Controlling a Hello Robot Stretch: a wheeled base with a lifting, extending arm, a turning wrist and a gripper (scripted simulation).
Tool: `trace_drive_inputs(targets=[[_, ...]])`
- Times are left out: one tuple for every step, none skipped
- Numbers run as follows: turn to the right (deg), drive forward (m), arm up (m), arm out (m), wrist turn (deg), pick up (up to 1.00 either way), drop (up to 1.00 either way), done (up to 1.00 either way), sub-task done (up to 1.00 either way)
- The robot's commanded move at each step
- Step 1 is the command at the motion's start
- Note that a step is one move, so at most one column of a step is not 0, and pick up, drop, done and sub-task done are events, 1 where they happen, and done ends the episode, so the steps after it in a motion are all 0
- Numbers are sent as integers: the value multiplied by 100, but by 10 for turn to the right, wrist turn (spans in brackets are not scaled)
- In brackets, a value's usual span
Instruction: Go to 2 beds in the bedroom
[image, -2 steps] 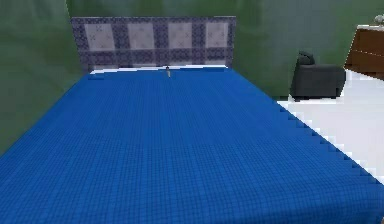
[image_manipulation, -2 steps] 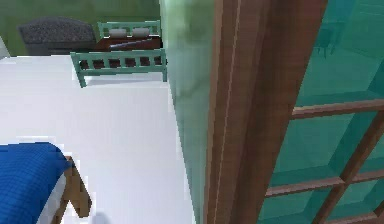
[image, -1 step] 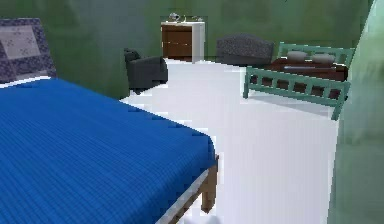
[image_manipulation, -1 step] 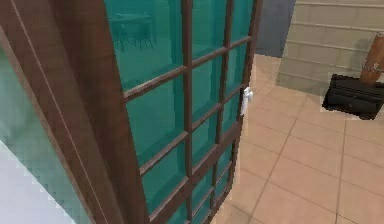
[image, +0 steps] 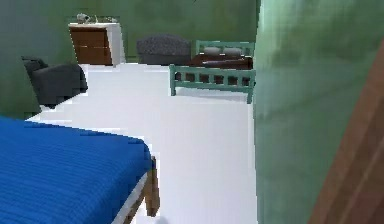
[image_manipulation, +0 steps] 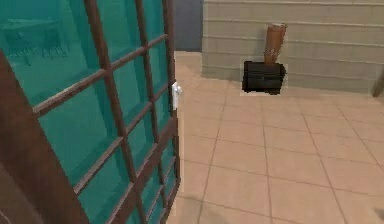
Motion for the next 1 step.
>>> trace_drive_inputs(targets=[[0,25,0,0,0,0,0,0,0]])
